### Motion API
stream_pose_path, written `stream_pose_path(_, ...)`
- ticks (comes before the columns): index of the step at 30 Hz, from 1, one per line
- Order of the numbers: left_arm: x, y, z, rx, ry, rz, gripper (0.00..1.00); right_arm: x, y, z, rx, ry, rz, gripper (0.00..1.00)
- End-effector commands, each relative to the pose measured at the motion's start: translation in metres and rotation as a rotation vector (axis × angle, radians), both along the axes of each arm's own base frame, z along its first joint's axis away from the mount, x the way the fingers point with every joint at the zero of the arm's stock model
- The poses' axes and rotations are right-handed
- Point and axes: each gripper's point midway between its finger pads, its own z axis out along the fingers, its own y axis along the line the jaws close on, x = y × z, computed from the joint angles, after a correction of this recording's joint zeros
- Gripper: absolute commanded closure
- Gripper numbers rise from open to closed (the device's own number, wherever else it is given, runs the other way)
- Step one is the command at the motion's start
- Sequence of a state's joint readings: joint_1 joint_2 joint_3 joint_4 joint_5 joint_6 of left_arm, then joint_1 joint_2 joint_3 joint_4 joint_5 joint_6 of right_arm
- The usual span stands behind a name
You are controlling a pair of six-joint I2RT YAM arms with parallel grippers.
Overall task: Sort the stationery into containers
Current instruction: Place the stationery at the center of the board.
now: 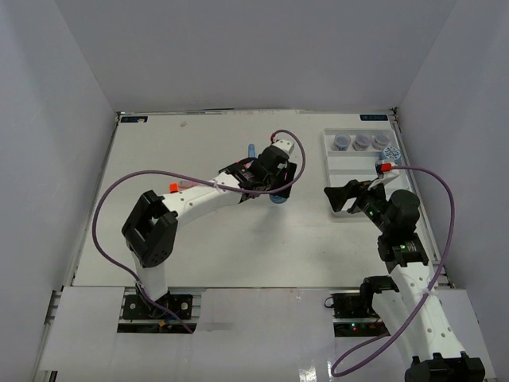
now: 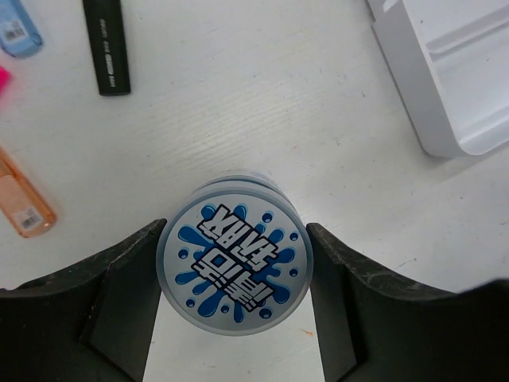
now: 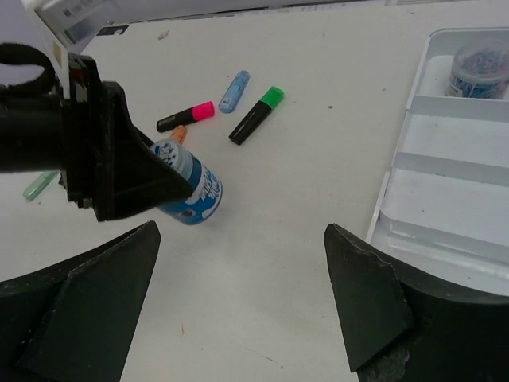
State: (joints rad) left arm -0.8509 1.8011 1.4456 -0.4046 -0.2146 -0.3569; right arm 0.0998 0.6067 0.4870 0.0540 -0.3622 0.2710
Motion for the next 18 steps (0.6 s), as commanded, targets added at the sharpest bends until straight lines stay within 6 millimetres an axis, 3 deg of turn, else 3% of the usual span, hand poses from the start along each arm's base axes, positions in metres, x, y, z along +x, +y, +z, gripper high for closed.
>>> stream_pose_path(1, 0.005, -0.009, -0.009, 0.002, -0.025, 0.04, 0.51, -0.001, -0.004, -0.013, 0.051, 0.09, -0.057, 0.1)
stream_pose_path(5, -0.002, -0.026, -0.019, -0.003, -0.034, 0.024, 0.47, -0.007, -0.006, -0.028, 0.07, 0.178, -0.083, 0.1)
stream_pose_path(13, -0.003, -0.025, -0.045, 0.023, -0.039, 0.05, 0.34, -0.011, -0.007, -0.04, 0.079, 0.197, -0.087, 0.1)
stream_pose_path(18, -0.006, -0.023, -0.051, 0.016, -0.023, 0.059, 0.12, -0.015, 0.005, -0.036, 0.085, 0.155, -0.007, 0.1)
